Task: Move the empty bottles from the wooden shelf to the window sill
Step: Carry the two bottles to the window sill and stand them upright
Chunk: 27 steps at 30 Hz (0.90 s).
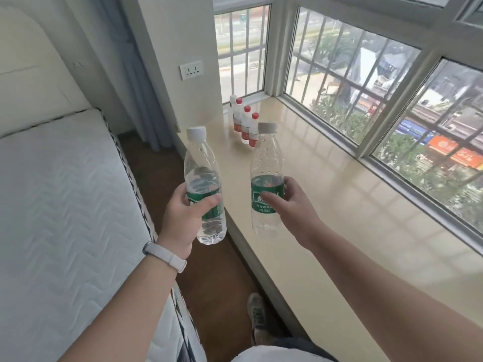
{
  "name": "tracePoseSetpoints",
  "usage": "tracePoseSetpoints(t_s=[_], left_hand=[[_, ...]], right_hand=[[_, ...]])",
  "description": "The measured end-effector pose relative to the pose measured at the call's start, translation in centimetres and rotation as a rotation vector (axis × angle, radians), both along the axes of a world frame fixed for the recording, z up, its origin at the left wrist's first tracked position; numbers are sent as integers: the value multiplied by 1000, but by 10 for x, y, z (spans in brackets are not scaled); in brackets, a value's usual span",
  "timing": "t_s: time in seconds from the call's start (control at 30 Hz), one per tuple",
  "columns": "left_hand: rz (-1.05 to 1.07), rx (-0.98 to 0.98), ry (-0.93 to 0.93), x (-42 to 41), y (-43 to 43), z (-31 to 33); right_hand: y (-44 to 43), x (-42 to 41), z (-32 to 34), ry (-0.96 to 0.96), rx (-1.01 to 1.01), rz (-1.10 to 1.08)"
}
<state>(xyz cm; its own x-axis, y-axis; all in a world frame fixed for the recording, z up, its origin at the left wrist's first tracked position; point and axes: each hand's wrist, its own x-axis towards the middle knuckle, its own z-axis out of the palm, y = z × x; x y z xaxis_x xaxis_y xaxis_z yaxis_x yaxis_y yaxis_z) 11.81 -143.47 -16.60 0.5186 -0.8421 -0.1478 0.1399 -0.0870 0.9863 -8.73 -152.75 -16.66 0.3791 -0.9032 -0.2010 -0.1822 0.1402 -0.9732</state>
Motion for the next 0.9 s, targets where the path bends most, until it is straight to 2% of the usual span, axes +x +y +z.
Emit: tracePoseSetpoints(t_s=[0.3,0.57,0.9], left_hand=[[-67,3,-39,-6,-134,8],[-56,69,-93,19,-178,11],[-182,91,-67,73,-245,2]], right_hand=[[-129,4,-9,-30,20,-43],[-172,22,-10,-75,39,-21],[-218,62,-23,-92,50,-162]])
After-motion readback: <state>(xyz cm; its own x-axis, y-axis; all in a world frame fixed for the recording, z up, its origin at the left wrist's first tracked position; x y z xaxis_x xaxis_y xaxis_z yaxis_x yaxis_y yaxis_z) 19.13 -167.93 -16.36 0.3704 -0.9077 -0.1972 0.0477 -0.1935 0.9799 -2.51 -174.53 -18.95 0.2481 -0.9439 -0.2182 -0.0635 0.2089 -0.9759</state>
